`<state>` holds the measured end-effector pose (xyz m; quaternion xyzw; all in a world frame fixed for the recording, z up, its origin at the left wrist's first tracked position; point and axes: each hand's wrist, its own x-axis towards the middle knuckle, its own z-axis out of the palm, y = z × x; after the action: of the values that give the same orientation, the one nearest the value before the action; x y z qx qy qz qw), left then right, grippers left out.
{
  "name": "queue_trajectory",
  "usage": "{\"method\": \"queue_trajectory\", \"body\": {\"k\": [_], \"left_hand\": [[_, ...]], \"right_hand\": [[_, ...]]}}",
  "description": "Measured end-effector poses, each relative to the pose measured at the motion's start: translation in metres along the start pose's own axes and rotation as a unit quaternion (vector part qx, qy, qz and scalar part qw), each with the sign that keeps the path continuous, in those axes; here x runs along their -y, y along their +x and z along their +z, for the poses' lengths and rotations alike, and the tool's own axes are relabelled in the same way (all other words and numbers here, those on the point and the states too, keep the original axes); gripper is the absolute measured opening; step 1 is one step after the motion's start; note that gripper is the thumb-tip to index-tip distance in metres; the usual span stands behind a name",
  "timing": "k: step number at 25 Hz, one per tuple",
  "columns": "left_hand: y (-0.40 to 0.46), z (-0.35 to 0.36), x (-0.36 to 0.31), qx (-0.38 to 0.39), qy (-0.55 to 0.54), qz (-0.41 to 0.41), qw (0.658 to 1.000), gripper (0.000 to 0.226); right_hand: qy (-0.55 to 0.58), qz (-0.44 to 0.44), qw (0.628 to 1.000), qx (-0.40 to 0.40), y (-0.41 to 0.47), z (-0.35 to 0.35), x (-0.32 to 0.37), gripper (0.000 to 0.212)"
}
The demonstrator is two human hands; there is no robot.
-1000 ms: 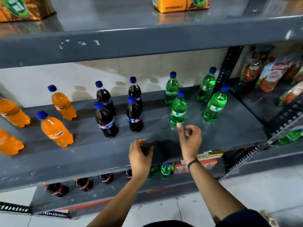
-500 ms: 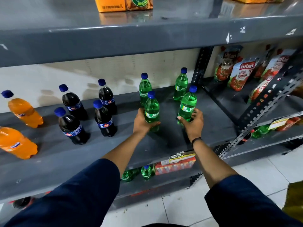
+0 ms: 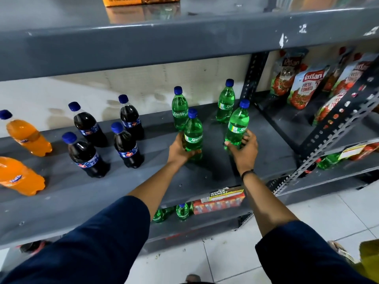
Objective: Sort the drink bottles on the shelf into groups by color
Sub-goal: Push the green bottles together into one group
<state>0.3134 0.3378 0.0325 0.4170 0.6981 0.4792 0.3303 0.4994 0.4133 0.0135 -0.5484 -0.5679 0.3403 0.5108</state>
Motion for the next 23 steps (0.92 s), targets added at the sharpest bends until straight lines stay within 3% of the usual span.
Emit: {"method": "queue_trajectory", "body": {"k": [3,6,9,14,18,23], "left_hand": [[-0.014,-0.011,0.011,-0.007,-0.008,0.000,1.000,0.058],[-0.038,-0.043,0.030,-0.022,-0.006,0.010,1.000,0.046],[-0.074,-0.089,0.055,-0.052,0.000,0.014,0.999,0.036],[-0.145,-0.196,0.100,-0.175,0.000,-0.001,0.985,0.019],[-0.189,-0.298,0.136,-0.291,-0.016,-0.039,0.956,0.014],[-0.206,-0.386,0.168,-0.448,-0.004,-0.046,0.893,0.027]], "right_hand": [[0.033,0.006,0.998,-0.053,-0.028,0.002,0.003,0.055],[0.051,0.000,0.998,-0.039,-0.078,0.023,0.013,0.035],[0.023,-0.036,0.998,0.045,-0.135,0.060,0.033,0.030],[0.014,-0.086,0.969,0.232,-0.230,0.146,0.072,0.028],[0.044,-0.062,0.942,0.328,-0.305,0.227,0.114,0.043],[0.034,-0.037,0.938,0.344,-0.352,0.305,0.154,0.080]]}}
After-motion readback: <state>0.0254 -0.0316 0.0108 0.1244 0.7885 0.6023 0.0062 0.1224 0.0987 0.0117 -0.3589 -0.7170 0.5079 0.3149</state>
